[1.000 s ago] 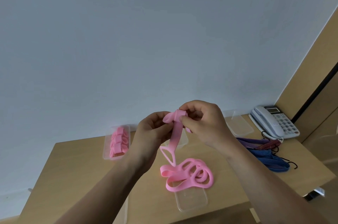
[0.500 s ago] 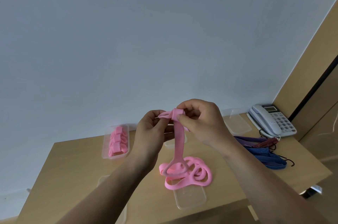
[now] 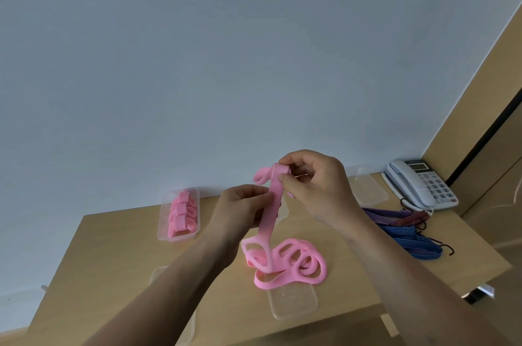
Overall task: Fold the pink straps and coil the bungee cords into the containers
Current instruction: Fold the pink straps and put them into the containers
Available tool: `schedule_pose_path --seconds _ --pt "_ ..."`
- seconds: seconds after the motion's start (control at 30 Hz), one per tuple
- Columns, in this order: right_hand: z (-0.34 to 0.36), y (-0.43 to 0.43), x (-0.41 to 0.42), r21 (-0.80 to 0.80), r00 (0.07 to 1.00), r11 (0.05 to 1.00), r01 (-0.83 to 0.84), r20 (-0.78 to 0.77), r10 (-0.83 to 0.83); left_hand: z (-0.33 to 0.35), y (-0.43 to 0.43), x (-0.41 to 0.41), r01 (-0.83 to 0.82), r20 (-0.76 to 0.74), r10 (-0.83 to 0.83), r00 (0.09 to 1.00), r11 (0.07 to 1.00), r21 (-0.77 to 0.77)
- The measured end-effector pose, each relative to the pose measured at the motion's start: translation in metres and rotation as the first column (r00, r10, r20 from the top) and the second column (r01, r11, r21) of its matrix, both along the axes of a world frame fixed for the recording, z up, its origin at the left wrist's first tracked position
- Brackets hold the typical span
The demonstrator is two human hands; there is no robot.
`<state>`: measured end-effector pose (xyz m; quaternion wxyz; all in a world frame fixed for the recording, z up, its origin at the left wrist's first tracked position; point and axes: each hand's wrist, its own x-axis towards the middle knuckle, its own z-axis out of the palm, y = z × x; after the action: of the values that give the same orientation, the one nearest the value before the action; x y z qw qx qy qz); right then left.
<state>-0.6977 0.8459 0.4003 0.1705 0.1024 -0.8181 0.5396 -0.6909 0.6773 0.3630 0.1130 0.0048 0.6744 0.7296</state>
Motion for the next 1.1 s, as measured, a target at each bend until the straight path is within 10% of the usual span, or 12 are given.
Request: schedule_pose_path --seconds 0.3,0.73,1.1 --pt "-0.011 -0.006 0.001 0.238 0.897 0.964 0.118 -0.443 0.000 0.002 0.000 0.001 0.000 0.055 -0.014 0.998 0.968 0.251" --pt "-0.011 -0.010 0.009 0.302 0.865 0.944 0.134 -0.500 0.037 0.002 0.002 -0.003 -0.010 0.073 -0.016 0.997 0.938 0.347" --pt "0.003 0.006 0.000 0.284 0.986 0.945 -0.161 -0.007 0.169 0.003 -0.004 -0.005 0.056 -0.062 -0.047 0.997 0.987 0.153"
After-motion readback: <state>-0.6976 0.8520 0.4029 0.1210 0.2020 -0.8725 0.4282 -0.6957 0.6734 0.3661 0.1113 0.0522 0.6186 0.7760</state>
